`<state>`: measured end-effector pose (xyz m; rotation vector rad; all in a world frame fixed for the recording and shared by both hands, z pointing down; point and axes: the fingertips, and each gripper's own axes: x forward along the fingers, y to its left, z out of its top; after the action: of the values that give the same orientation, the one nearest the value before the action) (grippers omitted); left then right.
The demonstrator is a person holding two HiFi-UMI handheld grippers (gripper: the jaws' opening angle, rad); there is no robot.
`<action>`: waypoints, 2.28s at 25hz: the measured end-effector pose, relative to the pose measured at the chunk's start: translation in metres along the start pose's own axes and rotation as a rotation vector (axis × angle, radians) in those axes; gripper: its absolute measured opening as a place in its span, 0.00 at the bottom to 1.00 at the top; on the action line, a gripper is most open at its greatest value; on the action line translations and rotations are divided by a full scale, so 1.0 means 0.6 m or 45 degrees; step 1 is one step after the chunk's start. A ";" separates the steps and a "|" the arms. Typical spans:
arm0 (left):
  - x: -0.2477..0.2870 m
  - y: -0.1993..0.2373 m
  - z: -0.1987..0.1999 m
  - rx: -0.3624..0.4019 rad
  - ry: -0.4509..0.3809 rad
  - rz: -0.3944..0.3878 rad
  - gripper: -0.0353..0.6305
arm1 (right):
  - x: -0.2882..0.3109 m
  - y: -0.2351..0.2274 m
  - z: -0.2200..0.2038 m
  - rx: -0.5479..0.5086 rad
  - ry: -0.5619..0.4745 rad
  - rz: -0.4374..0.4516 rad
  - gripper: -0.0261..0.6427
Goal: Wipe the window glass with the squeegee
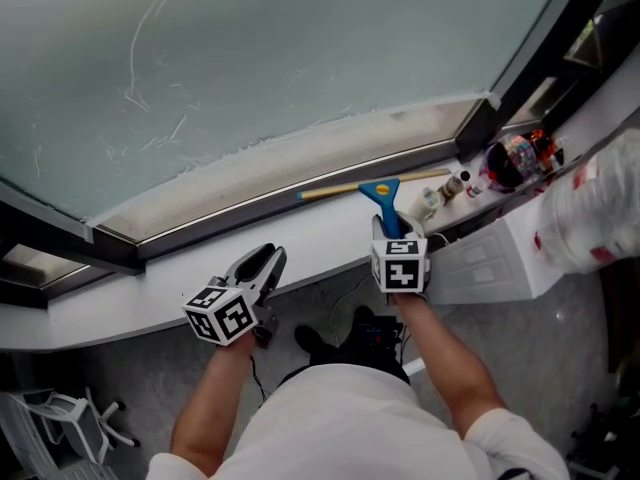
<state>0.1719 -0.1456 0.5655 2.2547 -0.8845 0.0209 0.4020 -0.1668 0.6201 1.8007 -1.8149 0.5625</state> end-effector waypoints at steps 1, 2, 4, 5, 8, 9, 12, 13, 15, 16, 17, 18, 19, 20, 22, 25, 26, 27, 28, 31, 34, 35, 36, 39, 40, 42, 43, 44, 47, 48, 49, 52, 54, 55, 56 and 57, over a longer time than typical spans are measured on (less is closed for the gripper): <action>-0.008 -0.004 -0.005 -0.005 -0.006 0.003 0.24 | -0.010 -0.001 -0.001 0.000 -0.005 0.004 0.24; -0.017 -0.009 -0.009 -0.008 -0.011 0.005 0.24 | -0.020 -0.003 0.000 -0.002 -0.015 0.007 0.24; -0.032 -0.019 -0.015 -0.007 -0.026 0.010 0.24 | -0.039 -0.008 -0.003 -0.005 -0.031 0.012 0.24; -0.039 -0.023 -0.016 -0.004 -0.037 0.014 0.24 | -0.046 -0.010 -0.008 -0.008 -0.028 0.018 0.24; -0.058 -0.040 -0.021 0.003 -0.073 0.031 0.24 | -0.067 -0.015 -0.021 -0.025 -0.016 0.046 0.24; -0.064 -0.047 -0.026 0.002 -0.084 0.036 0.24 | -0.076 -0.017 -0.025 -0.030 -0.014 0.056 0.24; -0.084 -0.075 -0.047 -0.006 -0.113 0.056 0.24 | -0.105 -0.022 -0.038 -0.047 -0.008 0.090 0.24; -0.091 -0.085 -0.056 -0.013 -0.122 0.065 0.24 | -0.116 -0.024 -0.041 -0.054 -0.009 0.106 0.24; -0.103 -0.108 -0.076 -0.027 -0.139 0.084 0.24 | -0.139 -0.028 -0.047 -0.068 -0.014 0.140 0.24; -0.108 -0.121 -0.087 -0.032 -0.148 0.093 0.24 | -0.151 -0.030 -0.051 -0.072 -0.018 0.158 0.24; -0.113 -0.134 -0.098 -0.037 -0.158 0.102 0.24 | -0.163 -0.031 -0.056 -0.076 -0.023 0.178 0.24; -0.118 -0.149 -0.110 -0.041 -0.169 0.110 0.24 | -0.175 -0.033 -0.061 -0.080 -0.027 0.199 0.24; -0.123 -0.164 -0.122 -0.043 -0.179 0.118 0.24 | -0.188 -0.034 -0.068 -0.086 -0.031 0.220 0.24; -0.129 -0.178 -0.133 -0.044 -0.189 0.127 0.24 | -0.201 -0.035 -0.075 -0.094 -0.035 0.240 0.24; -0.141 -0.206 -0.154 -0.046 -0.209 0.144 0.24 | -0.223 -0.038 -0.090 -0.113 -0.040 0.275 0.24; -0.162 -0.238 -0.179 -0.045 -0.227 0.170 0.24 | -0.248 -0.040 -0.105 -0.131 -0.046 0.313 0.24; -0.169 -0.246 -0.185 -0.043 -0.232 0.181 0.24 | -0.254 -0.041 -0.107 -0.132 -0.049 0.323 0.24; -0.175 -0.253 -0.191 -0.042 -0.237 0.192 0.24 | -0.259 -0.042 -0.108 -0.132 -0.052 0.332 0.24; -0.181 -0.259 -0.195 -0.040 -0.244 0.204 0.24 | -0.264 -0.042 -0.108 -0.133 -0.057 0.341 0.24; -0.198 -0.276 -0.208 -0.038 -0.267 0.233 0.24 | -0.278 -0.039 -0.106 -0.146 -0.076 0.372 0.24; -0.211 -0.292 -0.222 -0.046 -0.282 0.252 0.24 | -0.298 -0.033 -0.110 -0.162 -0.083 0.406 0.24; -0.214 -0.296 -0.224 -0.048 -0.285 0.253 0.24 | -0.305 -0.032 -0.111 -0.164 -0.085 0.416 0.24; -0.216 -0.301 -0.226 -0.049 -0.288 0.250 0.24 | -0.313 -0.032 -0.111 -0.165 -0.088 0.424 0.24; -0.219 -0.316 -0.227 -0.040 -0.288 0.226 0.24 | -0.337 -0.033 -0.108 -0.161 -0.111 0.431 0.24; -0.220 -0.320 -0.226 -0.033 -0.287 0.216 0.24 | -0.345 -0.034 -0.106 -0.157 -0.120 0.430 0.24; -0.223 -0.325 -0.222 -0.020 -0.284 0.200 0.24 | -0.358 -0.035 -0.101 -0.149 -0.134 0.426 0.24; -0.226 -0.325 -0.221 -0.014 -0.280 0.193 0.24 | -0.364 -0.034 -0.099 -0.144 -0.140 0.423 0.24; -0.230 -0.325 -0.219 -0.010 -0.275 0.186 0.24 | -0.370 -0.032 -0.097 -0.139 -0.145 0.419 0.24; -0.248 -0.322 -0.210 0.003 -0.255 0.168 0.24 | -0.386 -0.018 -0.090 -0.122 -0.154 0.410 0.24; -0.255 -0.320 -0.207 0.008 -0.251 0.164 0.24 | -0.391 -0.011 -0.088 -0.119 -0.158 0.408 0.24; -0.262 -0.317 -0.202 0.013 -0.249 0.161 0.24 | -0.395 -0.003 -0.085 -0.118 -0.163 0.406 0.24; -0.281 -0.310 -0.190 0.022 -0.243 0.141 0.24 | -0.408 0.021 -0.074 -0.118 -0.183 0.399 0.24; -0.288 -0.307 -0.191 0.025 -0.228 0.122 0.24 | -0.416 0.033 -0.073 -0.121 -0.190 0.387 0.24; -0.290 -0.306 -0.192 0.028 -0.220 0.110 0.24 | -0.419 0.037 -0.073 -0.123 -0.192 0.379 0.24; -0.291 -0.307 -0.193 0.030 -0.211 0.098 0.24 | -0.421 0.041 -0.074 -0.122 -0.191 0.371 0.24; -0.293 -0.308 -0.193 0.033 -0.204 0.085 0.24 | -0.424 0.044 -0.076 -0.122 -0.189 0.364 0.24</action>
<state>0.1748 0.1259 0.4955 2.2740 -1.0487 -0.1202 0.3744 0.0617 0.4992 1.5667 -2.1814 0.4465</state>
